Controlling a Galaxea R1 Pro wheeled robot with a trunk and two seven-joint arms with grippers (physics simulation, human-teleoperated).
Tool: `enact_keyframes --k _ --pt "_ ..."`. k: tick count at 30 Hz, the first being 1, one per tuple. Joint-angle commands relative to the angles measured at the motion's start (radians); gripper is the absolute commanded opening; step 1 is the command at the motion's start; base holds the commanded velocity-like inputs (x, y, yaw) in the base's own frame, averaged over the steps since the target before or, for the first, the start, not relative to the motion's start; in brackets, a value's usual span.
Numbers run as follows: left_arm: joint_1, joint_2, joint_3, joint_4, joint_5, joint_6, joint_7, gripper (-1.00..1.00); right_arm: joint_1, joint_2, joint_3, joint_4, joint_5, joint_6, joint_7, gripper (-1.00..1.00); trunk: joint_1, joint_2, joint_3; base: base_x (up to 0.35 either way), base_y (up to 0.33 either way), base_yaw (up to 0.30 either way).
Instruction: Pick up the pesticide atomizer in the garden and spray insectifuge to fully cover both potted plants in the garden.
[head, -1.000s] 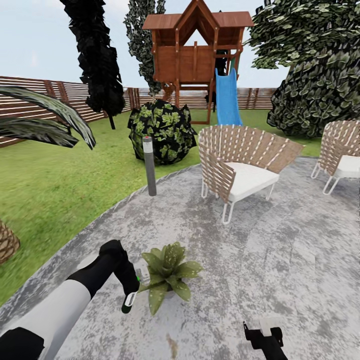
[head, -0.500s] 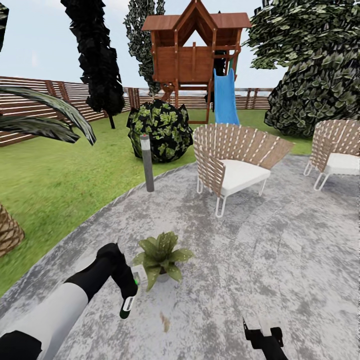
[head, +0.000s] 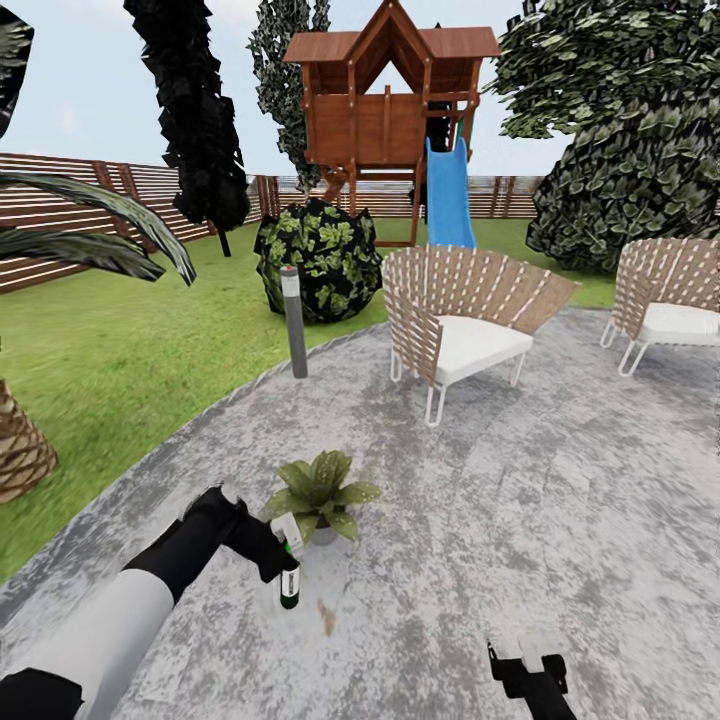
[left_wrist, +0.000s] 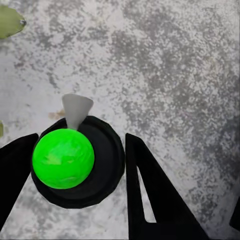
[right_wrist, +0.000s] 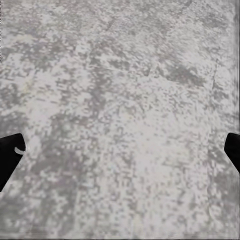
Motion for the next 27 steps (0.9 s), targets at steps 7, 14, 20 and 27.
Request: enact_keyframes --k 7,14,20,27 --pt "0.022 0.005 -0.002 -0.002 0.011 -0.016 0.016 -1.0 -0.001 -0.007 0.039 -0.026 0.041 -0.002 0.005 1.0 -0.001 0.0 -0.001 -0.313 -0.052 0.0" --pt "0.023 0.004 -0.003 0.0 0.007 -0.019 0.056 -1.0 -0.001 -0.012 0.097 -0.211 0.312 0.062 0.169 1.0 -0.001 0.0 -0.001 -0.117 -0.001 0.0" --pt "0.024 0.008 -0.004 0.125 0.003 -0.169 0.129 -1.0 -0.018 -0.018 0.098 -0.353 0.346 0.163 0.567 1.0 -0.001 0.0 -0.001 -0.002 0.0 0.0" --pt "0.024 -0.003 -0.011 0.212 0.001 -0.275 0.171 -1.0 -0.039 -0.028 0.098 -0.481 0.347 0.167 0.857 1.0 -0.001 0.0 -0.001 0.0 0.0 0.0"
